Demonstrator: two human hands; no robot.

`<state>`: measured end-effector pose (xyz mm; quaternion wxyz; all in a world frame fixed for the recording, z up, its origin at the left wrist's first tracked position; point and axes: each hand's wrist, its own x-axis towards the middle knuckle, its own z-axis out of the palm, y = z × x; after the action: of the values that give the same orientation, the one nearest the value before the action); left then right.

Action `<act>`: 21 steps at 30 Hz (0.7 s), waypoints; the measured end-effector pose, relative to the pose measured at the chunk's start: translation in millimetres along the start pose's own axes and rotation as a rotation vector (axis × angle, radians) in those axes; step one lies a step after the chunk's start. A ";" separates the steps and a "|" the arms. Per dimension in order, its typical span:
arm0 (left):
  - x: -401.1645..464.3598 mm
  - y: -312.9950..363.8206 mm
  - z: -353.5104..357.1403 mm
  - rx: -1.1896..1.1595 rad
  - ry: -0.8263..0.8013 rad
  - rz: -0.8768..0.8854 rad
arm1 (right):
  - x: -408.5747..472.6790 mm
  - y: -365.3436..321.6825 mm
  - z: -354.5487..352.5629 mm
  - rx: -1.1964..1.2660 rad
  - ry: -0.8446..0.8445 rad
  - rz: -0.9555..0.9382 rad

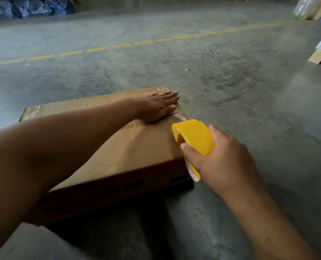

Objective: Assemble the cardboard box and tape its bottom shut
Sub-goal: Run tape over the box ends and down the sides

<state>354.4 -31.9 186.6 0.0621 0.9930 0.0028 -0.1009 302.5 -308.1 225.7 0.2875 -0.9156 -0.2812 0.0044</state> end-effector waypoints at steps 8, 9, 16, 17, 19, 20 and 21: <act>-10.0 22.6 16.8 -0.064 0.069 0.107 | -1.8 0.2 -0.4 0.001 0.003 -0.036; -9.8 20.5 16.8 -0.063 0.077 0.108 | -3.3 0.7 -0.3 0.000 -0.002 -0.032; -2.4 14.0 12.1 -0.051 0.078 0.072 | -30.4 12.6 -5.6 0.032 -0.024 0.024; -2.8 14.9 11.8 -0.044 0.075 0.073 | -32.0 11.7 -5.5 0.022 -0.029 0.014; -3.8 16.2 11.7 -0.023 0.064 0.072 | -33.8 9.1 -4.6 0.004 -0.031 0.003; -3.9 17.2 11.7 -0.011 0.058 0.066 | -34.5 8.4 -4.2 -0.001 -0.031 0.005; -4.0 19.0 11.1 -0.001 0.052 0.058 | -35.1 8.4 -4.2 -0.006 -0.029 0.009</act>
<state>348.6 -52.1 179.0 0.0654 0.9949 -0.0243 -0.0731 278.0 -334.2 219.4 0.2807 -0.9176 -0.2810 0.0180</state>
